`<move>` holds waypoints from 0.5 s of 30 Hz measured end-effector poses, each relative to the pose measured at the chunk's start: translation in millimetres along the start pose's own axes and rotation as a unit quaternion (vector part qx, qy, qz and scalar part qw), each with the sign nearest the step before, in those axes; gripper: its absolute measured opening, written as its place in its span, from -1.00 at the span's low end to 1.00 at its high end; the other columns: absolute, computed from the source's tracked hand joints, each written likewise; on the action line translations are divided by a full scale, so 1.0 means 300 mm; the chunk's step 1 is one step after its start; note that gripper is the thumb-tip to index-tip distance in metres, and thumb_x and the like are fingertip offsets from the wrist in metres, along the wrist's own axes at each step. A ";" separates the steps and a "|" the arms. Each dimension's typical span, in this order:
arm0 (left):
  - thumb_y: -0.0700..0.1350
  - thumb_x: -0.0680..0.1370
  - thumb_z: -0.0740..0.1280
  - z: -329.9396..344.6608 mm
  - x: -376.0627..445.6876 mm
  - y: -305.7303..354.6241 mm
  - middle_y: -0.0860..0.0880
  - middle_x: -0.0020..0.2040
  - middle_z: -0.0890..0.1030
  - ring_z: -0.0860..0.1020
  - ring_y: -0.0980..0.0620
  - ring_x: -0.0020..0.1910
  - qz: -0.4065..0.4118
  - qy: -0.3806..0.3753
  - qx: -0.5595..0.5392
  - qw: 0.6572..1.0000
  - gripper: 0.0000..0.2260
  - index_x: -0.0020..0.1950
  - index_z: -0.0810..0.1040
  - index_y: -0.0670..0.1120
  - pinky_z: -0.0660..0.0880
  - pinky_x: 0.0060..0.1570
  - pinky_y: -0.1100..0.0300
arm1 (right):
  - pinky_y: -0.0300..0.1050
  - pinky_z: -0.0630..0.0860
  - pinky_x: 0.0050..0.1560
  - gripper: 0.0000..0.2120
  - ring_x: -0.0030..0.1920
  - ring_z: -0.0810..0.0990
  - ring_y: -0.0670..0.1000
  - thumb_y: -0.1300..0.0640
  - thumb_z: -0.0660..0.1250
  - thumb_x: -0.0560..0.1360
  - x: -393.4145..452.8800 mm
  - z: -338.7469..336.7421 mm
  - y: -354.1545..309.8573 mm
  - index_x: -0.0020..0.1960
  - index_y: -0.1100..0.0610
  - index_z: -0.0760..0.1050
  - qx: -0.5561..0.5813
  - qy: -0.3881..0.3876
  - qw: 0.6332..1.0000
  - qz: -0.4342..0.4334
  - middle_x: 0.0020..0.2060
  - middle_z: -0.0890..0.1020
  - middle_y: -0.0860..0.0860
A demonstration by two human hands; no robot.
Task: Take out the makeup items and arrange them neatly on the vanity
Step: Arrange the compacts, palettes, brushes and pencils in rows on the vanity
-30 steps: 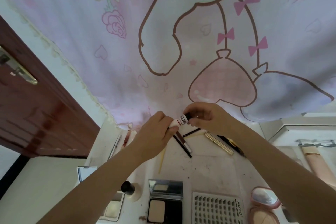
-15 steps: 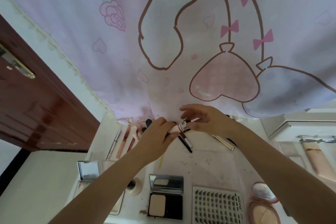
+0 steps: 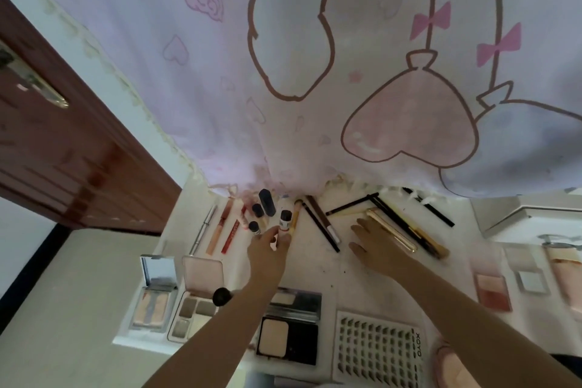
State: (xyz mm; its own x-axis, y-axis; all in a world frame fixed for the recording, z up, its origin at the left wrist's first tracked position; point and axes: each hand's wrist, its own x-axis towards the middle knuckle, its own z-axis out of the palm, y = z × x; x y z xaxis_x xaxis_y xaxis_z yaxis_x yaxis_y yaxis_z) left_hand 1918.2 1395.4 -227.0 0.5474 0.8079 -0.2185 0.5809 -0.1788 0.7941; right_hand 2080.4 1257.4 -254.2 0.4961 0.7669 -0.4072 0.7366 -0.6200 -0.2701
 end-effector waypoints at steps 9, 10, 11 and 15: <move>-0.15 0.56 0.27 0.013 0.009 -0.034 -0.04 -0.10 0.55 0.47 0.01 -0.08 -0.137 0.111 -0.051 0.983 -0.83 0.08 0.55 -0.19 0.32 -0.03 0.20 | -0.08 -0.16 0.48 -0.45 0.51 -0.16 0.13 -0.04 -0.06 0.62 0.029 0.066 0.040 0.50 0.23 -0.05 -0.011 -0.059 0.998 0.010 0.51 -0.12 0.16; -0.15 0.56 0.27 0.010 0.017 -0.028 -0.04 -0.10 0.54 0.46 0.02 -0.08 -0.133 0.112 -0.037 0.984 -0.82 0.09 0.55 -0.19 0.31 -0.02 0.21 | -0.09 -0.17 0.48 -0.46 0.51 -0.16 0.13 -0.04 -0.07 0.62 0.030 0.065 0.041 0.50 0.22 -0.06 -0.007 -0.061 0.998 0.008 0.51 -0.12 0.16; -0.15 0.55 0.27 0.007 0.028 -0.027 -0.05 -0.09 0.55 0.48 0.00 -0.07 -0.126 0.118 -0.025 0.985 -0.82 0.10 0.55 -0.20 0.32 -0.02 0.22 | -0.10 -0.17 0.47 -0.46 0.51 -0.16 0.12 -0.03 -0.08 0.62 0.028 0.063 0.043 0.50 0.22 -0.06 -0.006 -0.063 0.998 0.008 0.51 -0.12 0.15; -0.17 0.54 0.29 -0.009 0.033 -0.022 -0.03 -0.15 0.56 0.47 0.00 -0.14 -0.129 0.163 -0.046 0.977 -0.93 -0.04 0.54 -0.14 0.31 -0.07 0.21 | -0.10 -0.17 0.47 -0.47 0.51 -0.18 0.11 -0.02 -0.08 0.63 0.024 0.061 0.044 0.50 0.22 -0.08 0.003 -0.062 0.998 0.008 0.51 -0.14 0.14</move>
State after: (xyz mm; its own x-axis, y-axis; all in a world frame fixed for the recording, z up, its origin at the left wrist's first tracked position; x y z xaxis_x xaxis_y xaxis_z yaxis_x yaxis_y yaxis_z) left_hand 1918.0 1406.1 -232.9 0.1597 0.9582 -0.2373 0.6092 0.0934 0.7875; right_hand 2085.2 1251.7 -276.7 0.4468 0.7309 -0.5160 0.7260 -0.6332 -0.2683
